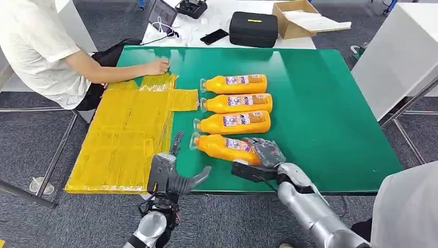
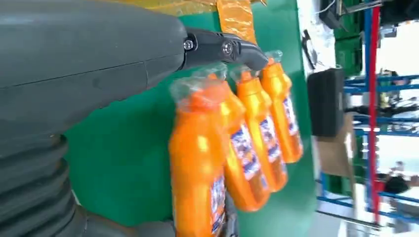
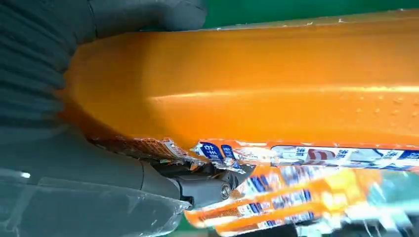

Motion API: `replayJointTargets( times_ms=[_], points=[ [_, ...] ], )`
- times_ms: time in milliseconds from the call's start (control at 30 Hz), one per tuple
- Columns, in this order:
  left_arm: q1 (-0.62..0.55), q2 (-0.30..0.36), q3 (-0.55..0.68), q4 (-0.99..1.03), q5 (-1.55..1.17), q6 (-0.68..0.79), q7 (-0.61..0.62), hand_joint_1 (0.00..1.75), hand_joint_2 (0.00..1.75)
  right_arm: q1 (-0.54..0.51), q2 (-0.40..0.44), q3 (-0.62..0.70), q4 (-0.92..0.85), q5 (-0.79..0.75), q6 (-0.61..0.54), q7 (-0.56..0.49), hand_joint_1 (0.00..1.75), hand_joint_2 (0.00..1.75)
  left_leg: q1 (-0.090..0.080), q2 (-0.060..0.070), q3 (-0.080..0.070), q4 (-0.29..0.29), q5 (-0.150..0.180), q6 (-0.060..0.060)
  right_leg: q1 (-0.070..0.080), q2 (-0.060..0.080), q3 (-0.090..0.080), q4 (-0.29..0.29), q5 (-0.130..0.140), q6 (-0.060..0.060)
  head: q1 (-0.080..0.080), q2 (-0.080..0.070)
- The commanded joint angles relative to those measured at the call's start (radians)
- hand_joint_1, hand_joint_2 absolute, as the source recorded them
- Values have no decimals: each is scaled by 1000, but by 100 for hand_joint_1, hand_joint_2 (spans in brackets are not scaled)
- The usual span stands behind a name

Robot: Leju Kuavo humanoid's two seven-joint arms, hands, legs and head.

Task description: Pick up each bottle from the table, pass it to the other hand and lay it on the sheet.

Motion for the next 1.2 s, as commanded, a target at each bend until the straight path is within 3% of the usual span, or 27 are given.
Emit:
replayJointTargets(
  times_ms=[33,267,367,433,567,767,1200],
  points=[
    [77,70,-35,-171,140,-61,-53,0,175,198,92,-239,-238,-208,-92,-111,175,175,0,2,3,-1,-2,-1,1,0,2,0,-2,-3,0,0],
    [160,104,-21,-364,211,-56,-119,0,175,252,121,-362,-331,-250,-230,-169,175,175,0,2,-4,0,-2,0,0,1,-4,2,-3,-2,-1,0],
    [165,113,-22,-364,276,-106,-60,0,175,277,141,-385,-347,-276,-244,-228,175,175,1,1,-7,-1,-1,0,1,0,-6,0,-2,-2,-1,0],
    [167,116,-16,-327,459,-263,61,0,175,281,153,-356,-370,-282,-222,-261,175,175,0,1,-6,-1,-1,0,0,0,-5,0,-3,-2,0,0],
    [138,115,-39,-245,478,-328,58,0,175,259,169,-249,-398,-357,-82,-257,175,175,0,2,-5,-1,-2,0,0,2,-4,1,-4,-1,0,0],
    [56,92,-78,-108,497,-374,143,0,175,150,178,-106,-273,-339,-31,-228,175,175,0,2,-8,-1,-1,0,0,2,-8,0,-3,0,0,0],
    [36,86,-95,-71,495,-371,138,0,175,129,172,-74,-236,-347,-7,-220,175,175,1,0,-8,-1,-1,0,0,0,-7,0,-4,0,-1,0]
  ],
)
